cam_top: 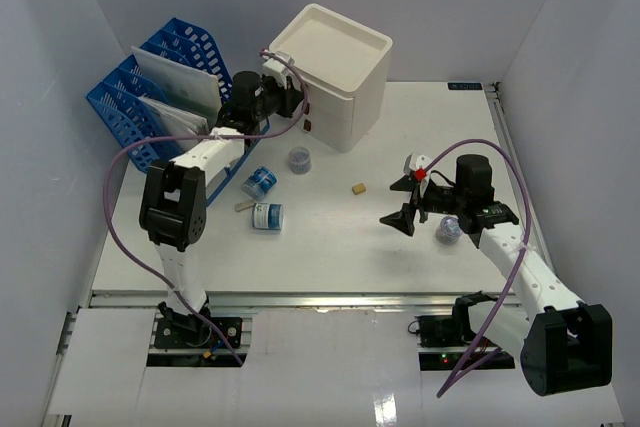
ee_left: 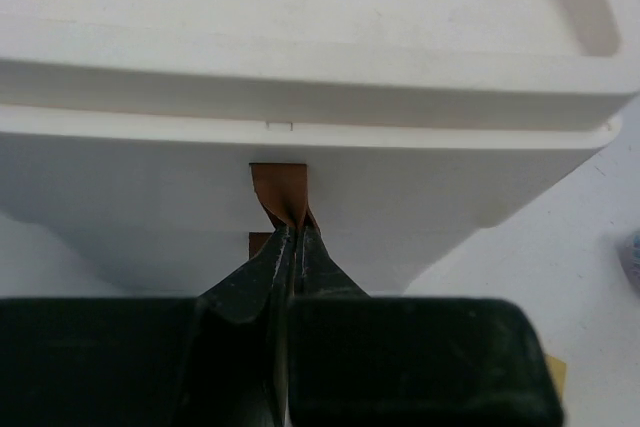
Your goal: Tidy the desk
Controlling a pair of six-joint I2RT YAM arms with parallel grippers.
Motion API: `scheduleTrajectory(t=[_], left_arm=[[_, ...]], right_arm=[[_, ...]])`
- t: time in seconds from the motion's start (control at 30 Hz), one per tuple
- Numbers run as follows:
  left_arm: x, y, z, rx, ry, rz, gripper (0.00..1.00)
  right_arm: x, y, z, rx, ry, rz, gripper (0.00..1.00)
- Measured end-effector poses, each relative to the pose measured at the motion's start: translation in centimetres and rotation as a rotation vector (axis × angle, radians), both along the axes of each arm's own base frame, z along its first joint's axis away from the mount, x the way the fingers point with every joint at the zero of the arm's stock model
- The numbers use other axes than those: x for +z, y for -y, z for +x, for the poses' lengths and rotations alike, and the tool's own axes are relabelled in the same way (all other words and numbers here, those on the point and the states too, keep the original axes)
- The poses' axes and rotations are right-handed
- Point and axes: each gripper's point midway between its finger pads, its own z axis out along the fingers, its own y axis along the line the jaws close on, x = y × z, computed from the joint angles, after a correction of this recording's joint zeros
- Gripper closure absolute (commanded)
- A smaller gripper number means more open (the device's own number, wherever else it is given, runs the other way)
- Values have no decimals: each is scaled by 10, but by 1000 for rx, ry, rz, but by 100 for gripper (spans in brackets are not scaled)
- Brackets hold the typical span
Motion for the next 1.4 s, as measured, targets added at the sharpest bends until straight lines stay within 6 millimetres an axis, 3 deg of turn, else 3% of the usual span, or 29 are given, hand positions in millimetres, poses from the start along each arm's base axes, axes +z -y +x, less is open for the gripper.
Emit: scheduleTrajectory(t=[0.3,0.47,0.63,0.87,0.9,0.93,1.03,1.1,1.2,1.4], left_arm=[[18,-17,-67,-31,-11,-5,100],[18,-24,-104,-50,-31,-10,100],[21,-28,-122,-54,-47,-22,100],[19,-30,-131,-49,-82,-34,99],[18,-31,-132,-47,-89,-34,96],[18,-31,-133,-44,-96,-34,85],[18,-33,-135,-30,-113,-41,32],[20,-35,-137,-17,-123,-52,15],[33,-38,-142,3,-117,-73,2],[75,-51,-176,20,-46,-132,2]], right_arm=[[-1,2,2,-10,-1,-3,5],[-5,4,5,-22,-9,-12,5],[-9,9,10,-46,-9,-28,5],[-14,15,17,-86,-10,-52,6],[-15,17,18,-94,-11,-57,6],[-16,18,20,-103,-14,-62,6],[-25,22,25,-136,-45,-82,6],[-34,24,29,-163,-80,-100,10],[-42,28,39,-203,-128,-124,10],[-43,38,70,-332,-165,-210,10]])
